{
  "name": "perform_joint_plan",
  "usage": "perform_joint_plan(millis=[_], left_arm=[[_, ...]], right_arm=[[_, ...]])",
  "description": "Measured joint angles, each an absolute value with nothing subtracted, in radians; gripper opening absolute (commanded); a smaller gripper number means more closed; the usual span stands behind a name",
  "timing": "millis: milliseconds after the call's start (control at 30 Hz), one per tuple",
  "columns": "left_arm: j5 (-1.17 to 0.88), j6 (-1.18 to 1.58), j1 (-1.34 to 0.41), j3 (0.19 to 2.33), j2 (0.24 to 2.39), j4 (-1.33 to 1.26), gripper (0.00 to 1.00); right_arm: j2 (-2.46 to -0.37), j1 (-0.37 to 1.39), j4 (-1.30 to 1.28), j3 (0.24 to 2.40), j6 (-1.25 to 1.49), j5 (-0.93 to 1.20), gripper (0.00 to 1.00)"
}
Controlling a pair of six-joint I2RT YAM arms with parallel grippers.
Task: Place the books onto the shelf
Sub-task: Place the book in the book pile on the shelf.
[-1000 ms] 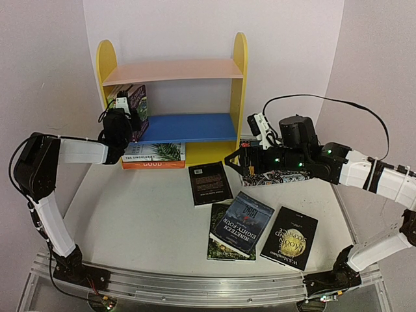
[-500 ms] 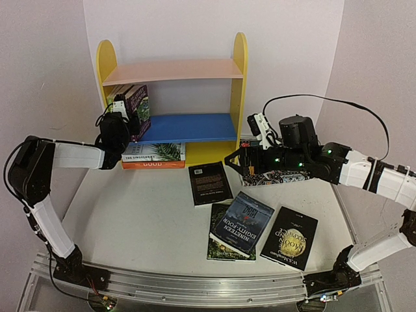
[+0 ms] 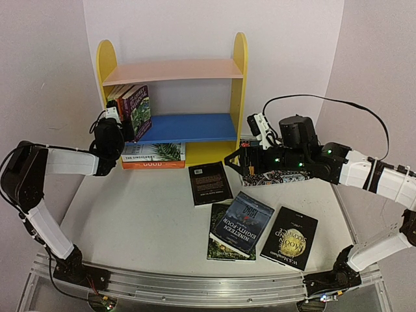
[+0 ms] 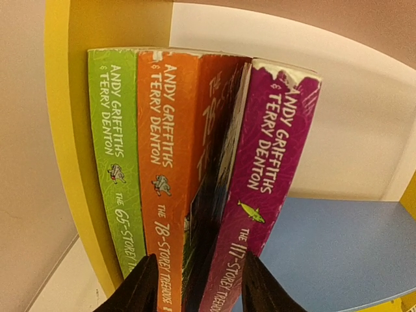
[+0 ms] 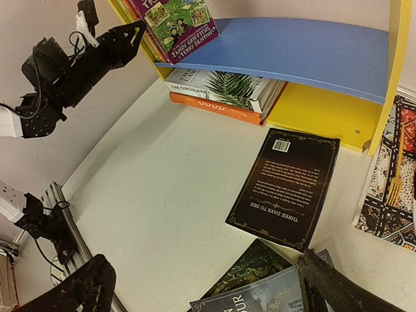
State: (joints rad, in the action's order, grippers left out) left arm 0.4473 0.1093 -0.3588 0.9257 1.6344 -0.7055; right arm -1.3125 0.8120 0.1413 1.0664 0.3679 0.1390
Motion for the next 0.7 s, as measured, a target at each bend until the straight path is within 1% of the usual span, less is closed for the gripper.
perform_joint_plan(millis=[233,500,600,700], left_arm=[[0.447,0.146,-0.359,0.884,1.595,-0.685,0.47],[0.435,0.192,-0.359,0.834,1.528,-0.656,0.46],[0.392,0.237,-0.359,0.800,1.472,-0.608,0.45],[0.321,0.292,-0.359,0.781,1.418,-0.539,0.49]], right_arm=[[-1.312,0.812,0.141,1.066,0.372,0.142,0.98],[-1.313,0.812,0.142,1.066,0.375,0.146,0.98],[-1.316,0.812,0.142,1.066,0.376,0.146,0.98],[-1.326,0.812,0.142,1.066,0.380,0.146,0.98]])
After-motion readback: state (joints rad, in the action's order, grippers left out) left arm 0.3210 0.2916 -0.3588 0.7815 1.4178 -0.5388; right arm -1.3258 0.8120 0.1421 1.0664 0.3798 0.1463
